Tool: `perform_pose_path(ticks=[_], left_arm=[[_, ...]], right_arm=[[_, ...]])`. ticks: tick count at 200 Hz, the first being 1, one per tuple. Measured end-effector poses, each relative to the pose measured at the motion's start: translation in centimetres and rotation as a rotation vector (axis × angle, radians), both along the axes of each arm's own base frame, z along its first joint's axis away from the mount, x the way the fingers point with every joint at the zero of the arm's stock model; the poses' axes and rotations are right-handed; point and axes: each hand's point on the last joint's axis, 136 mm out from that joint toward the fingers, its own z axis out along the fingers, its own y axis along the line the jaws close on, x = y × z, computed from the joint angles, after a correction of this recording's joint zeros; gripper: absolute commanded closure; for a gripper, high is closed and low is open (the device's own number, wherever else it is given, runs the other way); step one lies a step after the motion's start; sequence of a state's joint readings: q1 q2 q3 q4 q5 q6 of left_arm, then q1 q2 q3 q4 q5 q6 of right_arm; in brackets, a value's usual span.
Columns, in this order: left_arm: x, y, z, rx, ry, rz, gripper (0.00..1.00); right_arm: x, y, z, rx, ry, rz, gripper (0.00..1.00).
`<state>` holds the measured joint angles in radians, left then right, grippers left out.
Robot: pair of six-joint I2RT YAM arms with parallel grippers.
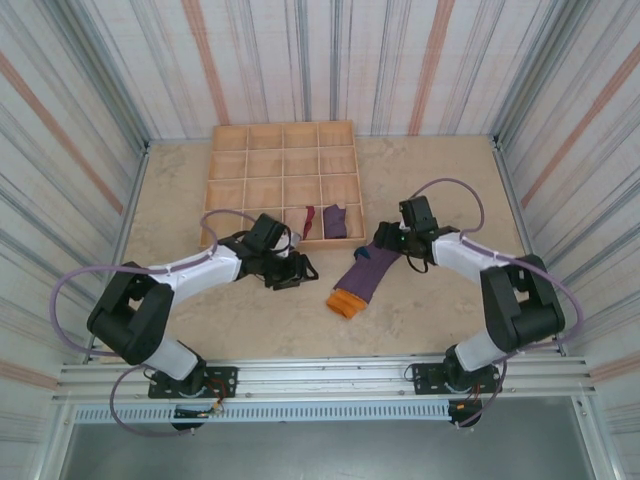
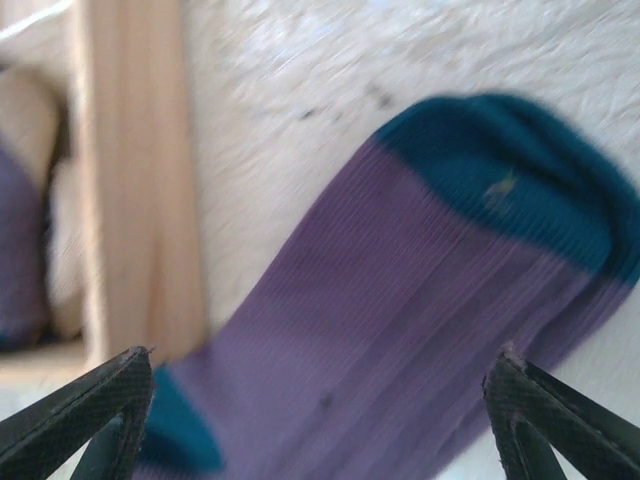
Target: Roll the socks
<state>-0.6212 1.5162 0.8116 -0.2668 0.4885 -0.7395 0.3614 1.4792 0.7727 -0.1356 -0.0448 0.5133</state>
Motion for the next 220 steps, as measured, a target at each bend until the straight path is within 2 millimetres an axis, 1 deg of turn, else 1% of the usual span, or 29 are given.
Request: perform_pose_path(ticks=[15, 34, 57, 75, 86, 102, 119, 137, 153, 163, 179, 220], left_arm=[[-0.9, -0.3, -0.5, -0.002, 0.023, -0.012, 0.40], [-1.6, -1.4, -0.6, -0.017, 0.033, -0.037, 0.42], [-2.3, -2.9, -0.9, -0.042, 0.052, -0.053, 0.46], [-3.0, -3.8, -1.8, -0.043, 0.084, -0.058, 0.50], [-3.3, -4.1, -2.3, -0.039, 0.098, -0.061, 0.51], [-3.6, -4.6, -2.9, -0.036, 0.120, -0.055, 0.56], [-3.9, -4.9, -3.4, -0.036, 0.136, -0.055, 0.60], [-4.0, -5.3, -3.6, -0.041, 0.149, -0.052, 0.64], [-4.2, -5.6, -3.7, -0.049, 0.157, -0.050, 0.70], [-4.2, -5.7, -3.8, -0.052, 0.163, -0.049, 0.75], [-4.3, -5.9, -3.9, -0.057, 0.173, -0.046, 0.83], [-4.4, -6.3, -3.6, -0.080, 0.193, -0.042, 0.96]], right_arm=[[-2.0, 1.3, 1.2, 0.001, -0.029, 0.053, 0.12], [-4.8, 2.7, 2.1, 0.008, -0.057, 0.121, 0.13], [-8.1, 4.1, 2.3, 0.023, -0.065, 0.186, 0.15], [-10.4, 5.0, 2.1, 0.029, -0.066, 0.234, 0.18], [-11.6, 5.6, 2.1, 0.025, -0.074, 0.263, 0.20], [-13.1, 6.5, 2.1, 0.021, -0.086, 0.309, 0.24], [-14.2, 7.1, 1.9, 0.007, -0.096, 0.344, 0.29], [-14.8, 7.3, 1.5, -0.007, -0.094, 0.358, 0.33], [-15.4, 7.3, 0.9, -0.012, -0.084, 0.367, 0.37], [-15.7, 7.2, 0.5, -0.022, -0.079, 0.375, 0.38], [-16.3, 7.3, 0.0, -0.030, -0.076, 0.395, 0.37], [-17.2, 7.8, -1.7, -0.045, -0.054, 0.433, 0.25]])
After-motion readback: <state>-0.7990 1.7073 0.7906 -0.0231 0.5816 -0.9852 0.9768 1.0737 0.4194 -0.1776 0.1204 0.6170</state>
